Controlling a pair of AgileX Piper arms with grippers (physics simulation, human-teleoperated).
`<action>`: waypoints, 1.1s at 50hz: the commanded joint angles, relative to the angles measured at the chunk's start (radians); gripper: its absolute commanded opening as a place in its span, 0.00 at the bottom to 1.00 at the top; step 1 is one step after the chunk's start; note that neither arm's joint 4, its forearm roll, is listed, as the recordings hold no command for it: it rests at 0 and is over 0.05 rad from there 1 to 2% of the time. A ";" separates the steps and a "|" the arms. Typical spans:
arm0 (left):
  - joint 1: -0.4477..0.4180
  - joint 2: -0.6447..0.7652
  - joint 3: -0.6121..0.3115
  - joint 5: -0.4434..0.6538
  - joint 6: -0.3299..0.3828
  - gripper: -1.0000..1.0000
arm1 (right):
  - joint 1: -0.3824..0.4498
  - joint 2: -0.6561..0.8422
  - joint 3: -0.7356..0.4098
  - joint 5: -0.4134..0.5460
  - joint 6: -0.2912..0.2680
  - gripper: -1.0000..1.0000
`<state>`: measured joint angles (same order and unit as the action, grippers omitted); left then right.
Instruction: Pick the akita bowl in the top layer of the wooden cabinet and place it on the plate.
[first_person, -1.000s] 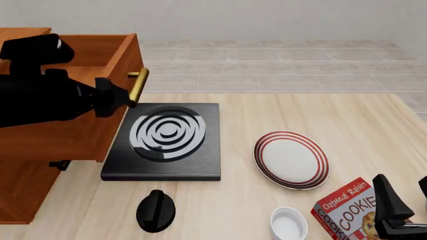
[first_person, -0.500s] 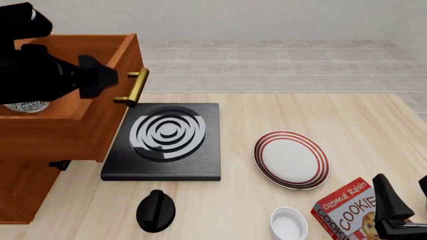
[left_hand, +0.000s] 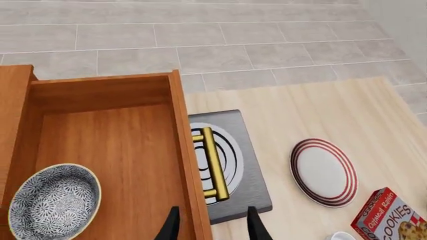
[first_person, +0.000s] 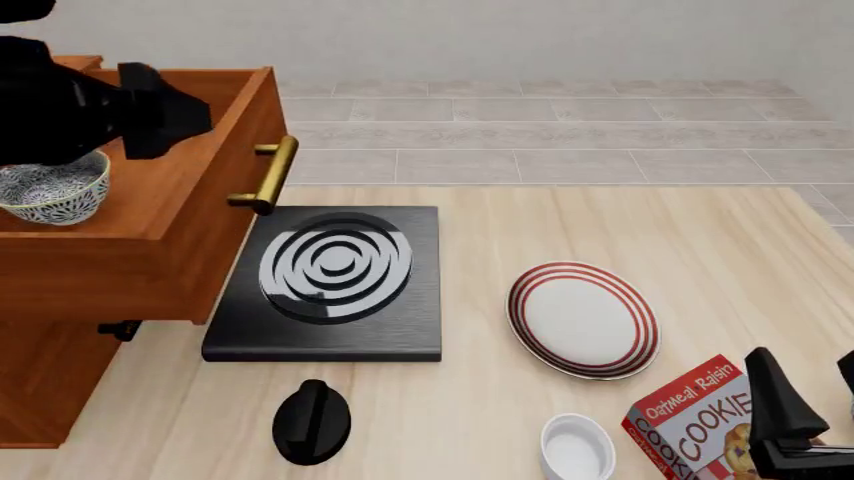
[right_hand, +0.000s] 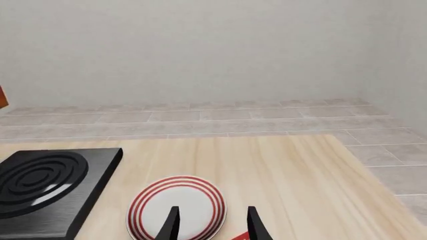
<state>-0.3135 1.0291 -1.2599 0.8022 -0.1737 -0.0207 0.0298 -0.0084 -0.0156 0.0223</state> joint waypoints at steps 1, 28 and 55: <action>0.010 0.011 -0.057 0.024 0.002 1.00 | -0.001 -0.002 0.000 0.001 -0.001 1.00; 0.106 0.056 -0.131 0.082 0.063 1.00 | -0.001 -0.004 0.001 0.003 -0.001 1.00; 0.200 0.118 -0.158 0.145 0.143 1.00 | -0.003 -0.006 0.001 0.004 0.003 1.00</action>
<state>-0.1528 1.1231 -1.4089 0.9269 -0.0606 -0.0228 0.0250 -0.0074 -0.0125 0.0233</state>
